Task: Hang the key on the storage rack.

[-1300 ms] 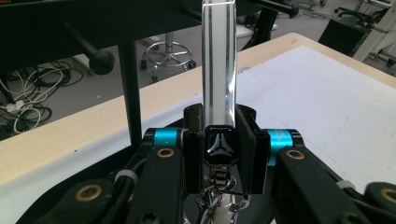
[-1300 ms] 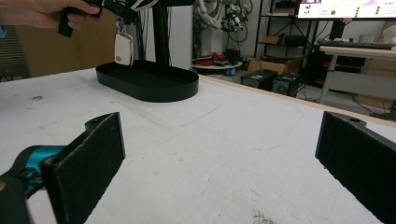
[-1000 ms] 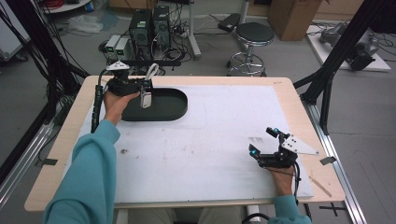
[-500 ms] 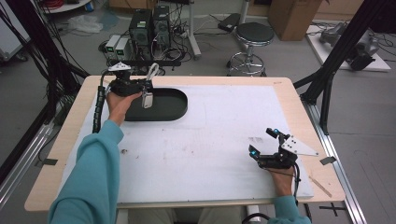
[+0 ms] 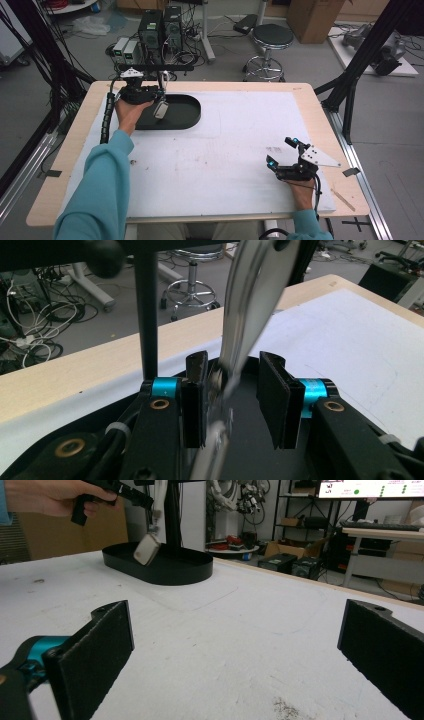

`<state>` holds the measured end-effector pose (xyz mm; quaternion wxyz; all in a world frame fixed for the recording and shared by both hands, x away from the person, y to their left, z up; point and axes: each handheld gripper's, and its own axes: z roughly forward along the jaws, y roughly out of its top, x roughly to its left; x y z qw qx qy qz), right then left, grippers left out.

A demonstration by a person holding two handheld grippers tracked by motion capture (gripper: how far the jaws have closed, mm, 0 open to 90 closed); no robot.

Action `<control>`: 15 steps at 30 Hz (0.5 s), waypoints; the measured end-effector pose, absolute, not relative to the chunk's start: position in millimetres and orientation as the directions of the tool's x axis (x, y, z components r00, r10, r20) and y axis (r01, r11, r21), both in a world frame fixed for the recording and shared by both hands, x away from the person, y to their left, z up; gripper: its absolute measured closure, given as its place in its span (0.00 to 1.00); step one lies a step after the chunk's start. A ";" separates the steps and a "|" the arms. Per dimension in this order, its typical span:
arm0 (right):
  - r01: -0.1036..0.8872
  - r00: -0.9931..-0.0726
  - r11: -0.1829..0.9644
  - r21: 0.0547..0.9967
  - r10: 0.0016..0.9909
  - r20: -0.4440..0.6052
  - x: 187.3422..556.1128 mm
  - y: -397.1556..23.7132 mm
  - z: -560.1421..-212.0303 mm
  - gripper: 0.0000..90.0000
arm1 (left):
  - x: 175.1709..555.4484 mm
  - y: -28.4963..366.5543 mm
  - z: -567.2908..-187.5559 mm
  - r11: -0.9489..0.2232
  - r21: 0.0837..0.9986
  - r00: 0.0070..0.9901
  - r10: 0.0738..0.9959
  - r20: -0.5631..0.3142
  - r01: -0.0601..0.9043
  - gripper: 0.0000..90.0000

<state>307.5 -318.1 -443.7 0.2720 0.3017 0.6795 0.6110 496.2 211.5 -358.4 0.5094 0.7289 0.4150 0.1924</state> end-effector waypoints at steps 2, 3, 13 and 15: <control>0.078 -0.670 0.070 0.994 0.743 0.000 307.3 -318.1 -443.6 0.01 | 495.4 210.6 -357.6 -0.143 0.906 0.584 0.802 -0.130 0.399 0.69; 0.076 -0.670 0.071 0.995 0.742 -0.002 307.0 -318.0 -443.4 0.01 | 494.9 210.6 -357.0 -0.153 0.906 0.588 0.800 -0.121 0.395 0.62; 0.071 -0.666 0.067 0.995 0.746 -0.003 306.6 -317.3 -443.5 0.01 | 473.2 208.7 -349.3 -0.192 0.944 0.654 0.756 -0.033 0.269 0.16; 0.073 -0.664 0.065 0.995 0.748 0.000 306.5 -317.6 -443.6 0.01 | 462.8 210.3 -347.6 -0.165 0.958 0.670 0.741 -0.037 0.236 0.07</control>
